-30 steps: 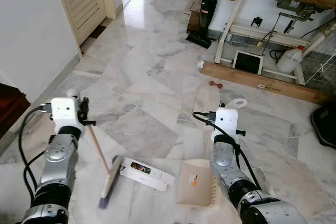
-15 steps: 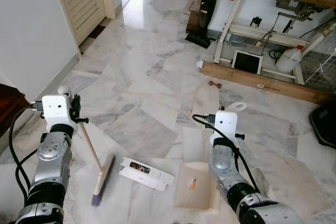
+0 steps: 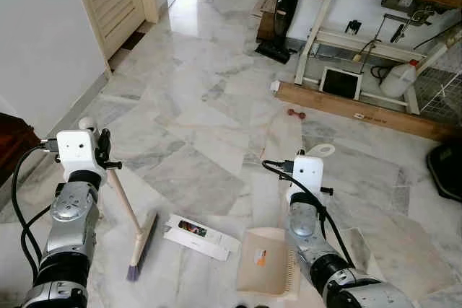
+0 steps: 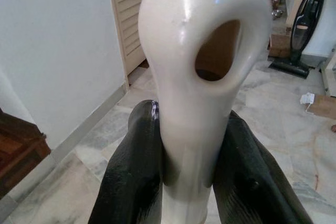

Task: Sweep floor

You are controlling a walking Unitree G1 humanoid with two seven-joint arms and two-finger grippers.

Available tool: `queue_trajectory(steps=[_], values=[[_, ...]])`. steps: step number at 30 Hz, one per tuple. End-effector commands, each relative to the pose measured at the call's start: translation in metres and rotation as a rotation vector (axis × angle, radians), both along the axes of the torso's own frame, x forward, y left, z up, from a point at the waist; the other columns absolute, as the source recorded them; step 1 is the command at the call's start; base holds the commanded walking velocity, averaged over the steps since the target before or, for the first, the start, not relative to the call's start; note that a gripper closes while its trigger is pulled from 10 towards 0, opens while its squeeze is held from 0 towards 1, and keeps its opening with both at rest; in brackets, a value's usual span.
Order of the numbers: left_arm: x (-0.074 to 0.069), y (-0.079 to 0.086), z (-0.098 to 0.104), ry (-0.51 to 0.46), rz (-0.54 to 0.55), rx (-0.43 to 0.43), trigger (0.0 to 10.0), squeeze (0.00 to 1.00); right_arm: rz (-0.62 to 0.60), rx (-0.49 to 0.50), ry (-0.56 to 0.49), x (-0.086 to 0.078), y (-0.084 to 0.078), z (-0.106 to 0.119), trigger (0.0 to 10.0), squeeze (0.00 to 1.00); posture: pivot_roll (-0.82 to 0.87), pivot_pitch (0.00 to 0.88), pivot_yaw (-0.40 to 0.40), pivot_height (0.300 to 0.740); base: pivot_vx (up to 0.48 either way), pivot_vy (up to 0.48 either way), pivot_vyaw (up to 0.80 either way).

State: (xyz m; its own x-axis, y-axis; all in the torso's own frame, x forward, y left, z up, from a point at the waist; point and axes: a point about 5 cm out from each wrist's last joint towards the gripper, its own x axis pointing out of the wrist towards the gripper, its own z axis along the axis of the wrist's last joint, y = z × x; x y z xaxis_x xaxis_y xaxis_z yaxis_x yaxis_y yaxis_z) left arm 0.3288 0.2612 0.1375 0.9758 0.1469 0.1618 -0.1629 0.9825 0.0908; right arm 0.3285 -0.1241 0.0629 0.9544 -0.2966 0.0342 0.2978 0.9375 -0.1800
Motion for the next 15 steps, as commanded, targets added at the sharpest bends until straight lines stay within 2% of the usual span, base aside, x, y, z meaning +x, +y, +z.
queue_trajectory(steps=[1,2,4,8,9,15], values=[[0.005,-0.007,-0.009,0.069,-0.082,-0.055,10.0,0.0,-0.005,0.01,0.031,-0.003,-0.001,-0.006,10.0,0.0,0.19,0.179,-0.108,0.74,0.0,0.0,0.0],[0.005,-0.007,-0.009,0.069,-0.082,-0.055,10.0,0.0,-0.005,0.01,0.031,-0.003,-0.001,-0.006,10.0,0.0,0.19,0.179,-0.108,0.74,0.0,0.0,0.0],[0.006,-0.027,-0.02,0.159,-0.245,-0.017,10.0,0.0,-0.007,0.013,0.03,-0.003,-0.001,-0.006,10.0,0.0,0.19,0.177,-0.109,0.74,0.0,0.0,0.0],[0.006,-0.044,-0.024,0.171,-0.352,-0.045,10.0,0.0,-0.008,0.015,0.029,-0.002,-0.002,-0.005,10.0,0.0,0.19,0.177,-0.109,0.74,0.0,0.0,0.0],[0.005,-0.053,-0.026,0.185,-0.409,-0.052,10.0,0.0,-0.009,0.015,0.028,-0.002,-0.003,-0.005,10.0,0.0,0.19,0.178,-0.109,0.74,0.0,0.0,0.0],[0.002,-0.063,-0.028,0.206,-0.513,-0.068,10.0,0.0,-0.005,0.014,0.027,-0.001,-0.003,-0.004,10.0,0.0,0.19,0.174,-0.109,0.74,0.0,0.0,0.0]])
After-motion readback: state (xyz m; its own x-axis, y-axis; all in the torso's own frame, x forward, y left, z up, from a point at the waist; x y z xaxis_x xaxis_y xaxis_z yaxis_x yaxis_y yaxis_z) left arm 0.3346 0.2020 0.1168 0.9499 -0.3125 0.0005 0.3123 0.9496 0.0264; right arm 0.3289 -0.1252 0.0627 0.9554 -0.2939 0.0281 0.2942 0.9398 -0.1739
